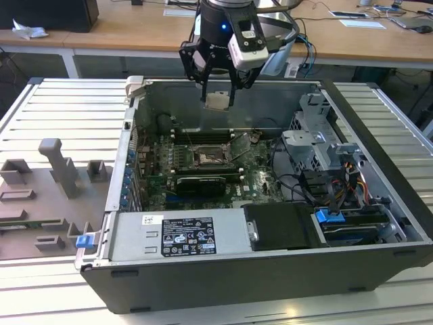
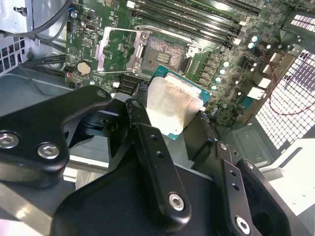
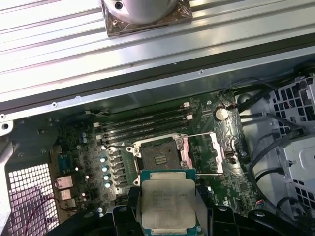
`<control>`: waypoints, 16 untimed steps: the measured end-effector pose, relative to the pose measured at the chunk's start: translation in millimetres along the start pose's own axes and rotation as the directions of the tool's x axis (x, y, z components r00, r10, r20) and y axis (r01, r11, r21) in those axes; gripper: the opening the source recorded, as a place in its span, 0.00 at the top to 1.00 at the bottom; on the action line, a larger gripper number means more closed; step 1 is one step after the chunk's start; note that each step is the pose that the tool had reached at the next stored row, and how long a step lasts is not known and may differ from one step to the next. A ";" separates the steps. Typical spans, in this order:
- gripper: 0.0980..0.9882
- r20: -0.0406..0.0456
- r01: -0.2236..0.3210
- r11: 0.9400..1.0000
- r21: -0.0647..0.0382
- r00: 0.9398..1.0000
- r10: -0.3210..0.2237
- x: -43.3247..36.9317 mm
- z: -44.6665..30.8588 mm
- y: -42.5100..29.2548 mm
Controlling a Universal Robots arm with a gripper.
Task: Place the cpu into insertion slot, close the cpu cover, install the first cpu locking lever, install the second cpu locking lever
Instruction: 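Place the cpu into insertion slot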
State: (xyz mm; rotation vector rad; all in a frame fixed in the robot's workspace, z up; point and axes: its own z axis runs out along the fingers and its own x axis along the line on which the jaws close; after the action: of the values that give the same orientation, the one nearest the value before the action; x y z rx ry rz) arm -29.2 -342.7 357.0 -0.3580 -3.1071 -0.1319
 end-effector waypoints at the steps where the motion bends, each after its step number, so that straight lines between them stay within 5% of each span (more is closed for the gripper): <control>1: 0.51 0.000 -0.004 1.000 0.000 1.000 0.004 0.0 0.0 0.0; 16: 0.51 0.005 -0.066 0.998 -0.001 0.998 0.066 0.0 0.4 0.0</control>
State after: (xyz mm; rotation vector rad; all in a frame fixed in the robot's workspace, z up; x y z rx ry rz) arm -29.2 -342.7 356.6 -0.4612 -3.0962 -0.1324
